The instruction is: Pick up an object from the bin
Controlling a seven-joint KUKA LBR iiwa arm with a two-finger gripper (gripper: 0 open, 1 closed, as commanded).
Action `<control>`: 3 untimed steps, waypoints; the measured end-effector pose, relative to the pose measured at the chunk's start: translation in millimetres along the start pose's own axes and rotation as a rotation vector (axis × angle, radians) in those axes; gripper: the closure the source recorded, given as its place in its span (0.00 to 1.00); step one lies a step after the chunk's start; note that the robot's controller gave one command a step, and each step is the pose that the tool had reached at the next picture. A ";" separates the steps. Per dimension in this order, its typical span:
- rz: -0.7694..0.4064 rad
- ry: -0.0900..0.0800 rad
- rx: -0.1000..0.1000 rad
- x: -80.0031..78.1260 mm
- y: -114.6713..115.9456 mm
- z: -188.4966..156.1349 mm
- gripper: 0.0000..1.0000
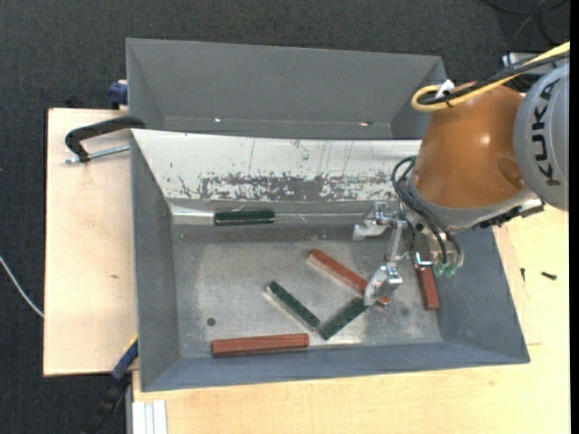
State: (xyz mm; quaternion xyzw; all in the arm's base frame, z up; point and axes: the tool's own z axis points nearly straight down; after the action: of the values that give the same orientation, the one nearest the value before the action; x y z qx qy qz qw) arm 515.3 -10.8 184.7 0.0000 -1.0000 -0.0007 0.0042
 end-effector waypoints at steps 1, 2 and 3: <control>-0.001 -0.009 0.000 -1.8 0.0 -4.4 0.00; -0.026 -0.016 0.001 -19.4 -9.0 47.0 0.00; -0.168 -0.013 0.002 -2.8 -21.0 107.5 1.00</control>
Offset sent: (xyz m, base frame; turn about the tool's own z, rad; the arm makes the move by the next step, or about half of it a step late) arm 0.0337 -0.0204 -0.1147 -0.0545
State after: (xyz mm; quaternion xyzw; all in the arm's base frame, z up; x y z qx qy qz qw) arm 517.2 -31.6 77.2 0.0839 -0.9965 0.0001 -0.0023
